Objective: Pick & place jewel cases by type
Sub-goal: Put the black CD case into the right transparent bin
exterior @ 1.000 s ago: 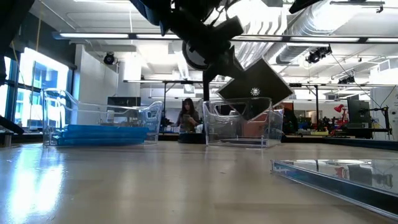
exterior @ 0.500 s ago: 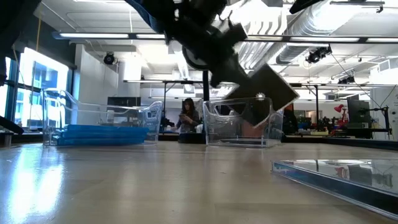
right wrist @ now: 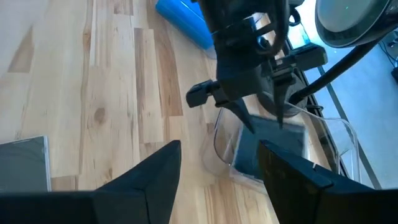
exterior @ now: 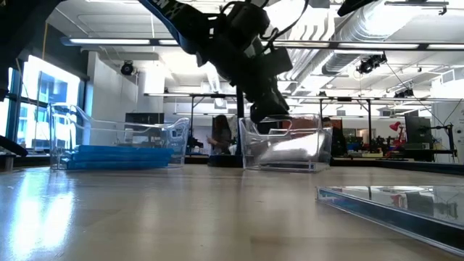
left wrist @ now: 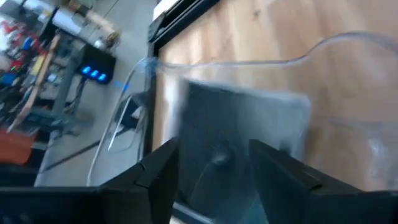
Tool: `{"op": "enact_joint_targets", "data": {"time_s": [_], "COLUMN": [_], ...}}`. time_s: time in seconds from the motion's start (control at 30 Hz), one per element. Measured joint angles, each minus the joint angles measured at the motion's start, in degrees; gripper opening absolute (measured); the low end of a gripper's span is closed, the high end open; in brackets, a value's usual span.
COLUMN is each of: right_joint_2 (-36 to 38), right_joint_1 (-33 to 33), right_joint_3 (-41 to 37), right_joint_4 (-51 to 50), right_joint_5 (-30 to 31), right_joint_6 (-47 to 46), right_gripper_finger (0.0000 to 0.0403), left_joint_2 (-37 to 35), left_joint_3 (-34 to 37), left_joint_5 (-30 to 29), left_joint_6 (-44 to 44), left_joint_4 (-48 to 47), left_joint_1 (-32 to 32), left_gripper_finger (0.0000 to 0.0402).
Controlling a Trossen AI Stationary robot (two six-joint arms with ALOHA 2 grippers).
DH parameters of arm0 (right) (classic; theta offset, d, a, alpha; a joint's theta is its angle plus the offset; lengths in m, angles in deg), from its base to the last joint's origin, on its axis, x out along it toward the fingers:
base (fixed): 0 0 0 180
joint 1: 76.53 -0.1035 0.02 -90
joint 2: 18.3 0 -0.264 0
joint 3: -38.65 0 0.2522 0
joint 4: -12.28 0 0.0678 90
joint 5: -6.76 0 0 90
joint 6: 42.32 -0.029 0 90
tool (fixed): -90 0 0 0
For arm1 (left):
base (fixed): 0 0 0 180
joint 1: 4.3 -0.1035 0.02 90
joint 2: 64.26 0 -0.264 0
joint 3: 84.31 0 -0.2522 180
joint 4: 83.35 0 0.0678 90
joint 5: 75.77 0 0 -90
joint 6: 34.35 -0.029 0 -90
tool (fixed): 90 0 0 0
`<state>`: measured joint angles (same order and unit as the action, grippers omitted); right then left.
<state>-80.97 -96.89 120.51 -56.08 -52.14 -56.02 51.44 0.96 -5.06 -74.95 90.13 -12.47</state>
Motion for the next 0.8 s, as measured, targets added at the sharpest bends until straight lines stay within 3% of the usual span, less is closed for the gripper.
{"op": "enact_joint_targets", "data": {"time_s": [0.2, 0.4, 0.57, 0.8], "right_joint_2": [0.0, 0.0, 0.0, -0.07], "right_joint_1": [0.0, 0.11, 0.11, 0.04], "right_joint_3": [-0.01, 0.0, -0.02, -8.09], "right_joint_4": [-0.05, -0.06, -0.04, 7.96], "right_joint_5": [-0.01, 0.1, -0.6, -8.92], "right_joint_6": [0.0, 0.0, 0.02, 1.23], "right_gripper_finger": [0.0208, 0.0208, 0.0208, 0.0208], "left_joint_2": [-0.44, -0.44, -0.44, -0.45], "left_joint_3": [0.0, 0.0, -3.21, -14.72], "left_joint_5": [-8.15, -10.67, -20.34, -25.92], "left_joint_6": [2.08, 1.83, 0.78, 2.34], "left_joint_4": [-0.04, 0.15, -1.25, -21.16], "left_joint_1": [1.37, 4.7, 8.59, 16.05], "left_gripper_finger": [0.0197, 0.0198, 0.0198, 0.0198]}}
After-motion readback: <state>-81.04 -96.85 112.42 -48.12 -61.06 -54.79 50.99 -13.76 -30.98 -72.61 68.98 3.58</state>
